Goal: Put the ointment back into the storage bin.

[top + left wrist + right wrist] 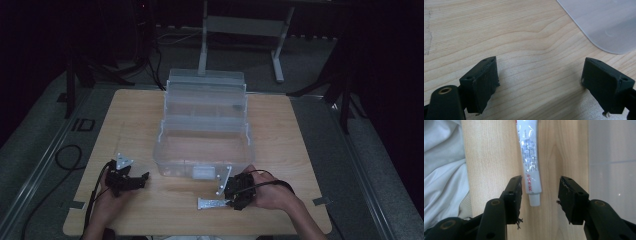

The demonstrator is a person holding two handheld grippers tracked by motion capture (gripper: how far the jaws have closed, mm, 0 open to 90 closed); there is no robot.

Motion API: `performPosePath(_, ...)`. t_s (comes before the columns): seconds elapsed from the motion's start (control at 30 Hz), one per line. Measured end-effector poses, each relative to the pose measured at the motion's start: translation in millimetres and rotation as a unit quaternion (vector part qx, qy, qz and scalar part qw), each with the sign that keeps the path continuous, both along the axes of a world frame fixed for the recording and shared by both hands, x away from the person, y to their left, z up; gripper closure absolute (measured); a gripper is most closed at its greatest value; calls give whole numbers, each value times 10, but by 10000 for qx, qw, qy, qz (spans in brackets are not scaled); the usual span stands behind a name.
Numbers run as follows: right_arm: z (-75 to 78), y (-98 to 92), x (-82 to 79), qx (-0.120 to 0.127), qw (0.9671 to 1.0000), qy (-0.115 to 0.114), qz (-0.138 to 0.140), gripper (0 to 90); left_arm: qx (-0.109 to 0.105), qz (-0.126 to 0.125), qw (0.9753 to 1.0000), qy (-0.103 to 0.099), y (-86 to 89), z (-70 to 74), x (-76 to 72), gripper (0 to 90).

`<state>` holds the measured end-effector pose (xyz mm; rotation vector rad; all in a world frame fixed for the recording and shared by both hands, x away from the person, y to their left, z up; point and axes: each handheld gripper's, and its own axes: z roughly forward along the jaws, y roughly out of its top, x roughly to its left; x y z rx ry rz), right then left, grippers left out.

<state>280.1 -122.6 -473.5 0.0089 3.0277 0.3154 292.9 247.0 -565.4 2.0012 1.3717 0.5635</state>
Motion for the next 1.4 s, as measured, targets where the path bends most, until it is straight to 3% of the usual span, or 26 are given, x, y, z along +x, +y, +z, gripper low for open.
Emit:
performPosePath(0.8,-231,298,-7,-567,9978,153,313,578,1,0,10000,1,0,0,0,144)
performPosePath(1.4,-380,437,5,-1107,9928,98,458,644,-1,1,10000,-1,0,0,0,144)
